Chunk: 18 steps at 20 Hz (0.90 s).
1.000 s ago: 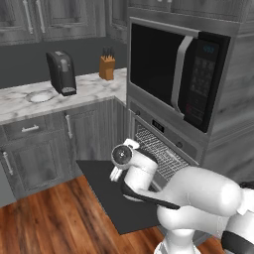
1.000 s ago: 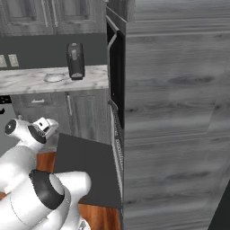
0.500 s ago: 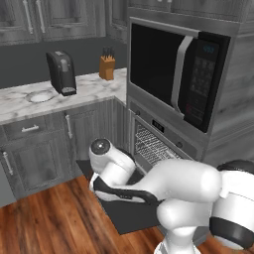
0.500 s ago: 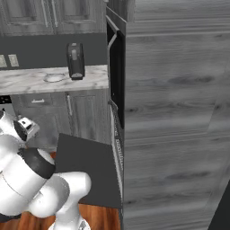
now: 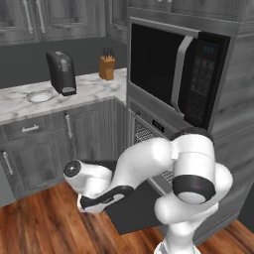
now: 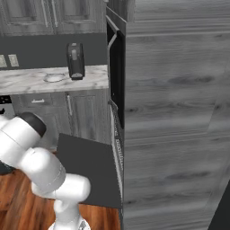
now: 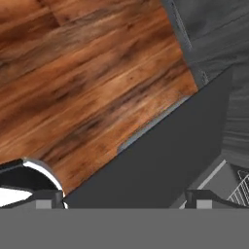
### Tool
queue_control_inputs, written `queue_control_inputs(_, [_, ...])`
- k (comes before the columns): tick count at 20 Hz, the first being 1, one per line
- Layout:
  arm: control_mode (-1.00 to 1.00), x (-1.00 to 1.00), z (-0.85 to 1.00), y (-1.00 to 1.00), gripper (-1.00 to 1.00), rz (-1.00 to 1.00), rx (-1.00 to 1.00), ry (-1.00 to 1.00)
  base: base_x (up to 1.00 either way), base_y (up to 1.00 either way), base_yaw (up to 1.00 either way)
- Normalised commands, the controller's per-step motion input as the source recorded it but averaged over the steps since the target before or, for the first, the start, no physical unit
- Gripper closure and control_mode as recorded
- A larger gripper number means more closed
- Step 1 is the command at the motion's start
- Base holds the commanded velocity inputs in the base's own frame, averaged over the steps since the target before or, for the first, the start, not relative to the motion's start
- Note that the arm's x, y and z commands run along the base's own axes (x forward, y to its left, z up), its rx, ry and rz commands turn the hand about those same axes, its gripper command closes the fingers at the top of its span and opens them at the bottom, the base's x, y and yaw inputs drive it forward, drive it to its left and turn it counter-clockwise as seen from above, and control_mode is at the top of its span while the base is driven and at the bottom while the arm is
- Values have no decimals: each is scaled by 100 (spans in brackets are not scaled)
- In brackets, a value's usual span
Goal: Place the fish on the top rack of the oven, and slide the tray back inside. Close the oven door.
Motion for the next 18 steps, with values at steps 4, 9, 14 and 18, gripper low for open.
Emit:
queue_control_inputs(4, [-100,-39,-50,40,-100,11,-28,-12,0,0,0])
queue_control_inputs(9, [-100,-83,-52,17,-100,5,-26,-37,0,0,0])
queue_control_inputs(14, [-100,-38,-58,19,-100,3,-23,-19,0,0,0])
queue_control_inputs(18, [-100,0,-15,33,-100,0,-21,3,0,0,0])
